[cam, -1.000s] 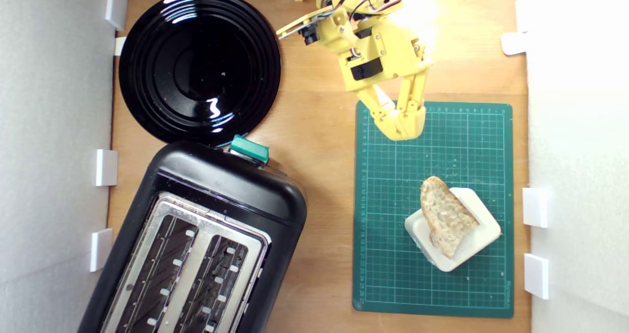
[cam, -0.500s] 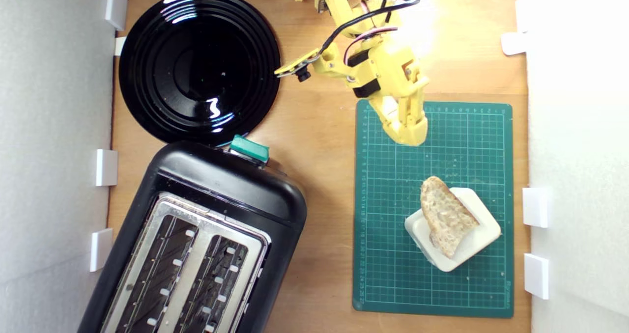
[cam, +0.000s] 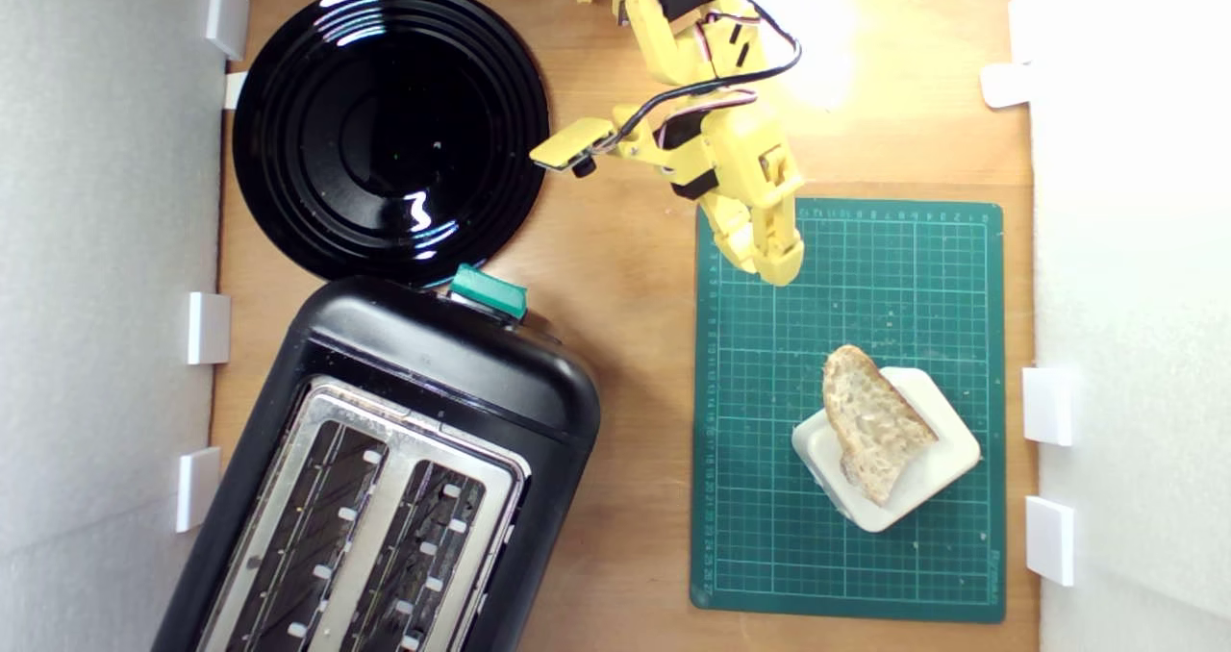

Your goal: Pick bread and place in toaster

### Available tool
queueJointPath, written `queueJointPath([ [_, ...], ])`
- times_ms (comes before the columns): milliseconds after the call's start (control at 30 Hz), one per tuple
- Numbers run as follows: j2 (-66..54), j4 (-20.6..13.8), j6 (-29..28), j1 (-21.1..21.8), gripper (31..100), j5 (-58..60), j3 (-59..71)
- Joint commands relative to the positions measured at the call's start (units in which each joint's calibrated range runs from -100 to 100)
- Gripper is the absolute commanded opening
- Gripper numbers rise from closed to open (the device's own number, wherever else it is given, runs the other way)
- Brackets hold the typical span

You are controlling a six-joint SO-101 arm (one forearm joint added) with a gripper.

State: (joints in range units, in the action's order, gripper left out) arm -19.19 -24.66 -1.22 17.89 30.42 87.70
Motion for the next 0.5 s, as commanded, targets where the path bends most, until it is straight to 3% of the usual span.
queueJointPath([
  [0, 0.4, -0.5, 0.2, -0.2, 70.2, 3.6, -2.6],
  [267, 0.8, -0.2, -0.2, -0.5, 86.9, 6.9, -2.6],
  [467, 0.7, 0.4, -0.2, -0.8, 87.7, 6.7, -2.4],
])
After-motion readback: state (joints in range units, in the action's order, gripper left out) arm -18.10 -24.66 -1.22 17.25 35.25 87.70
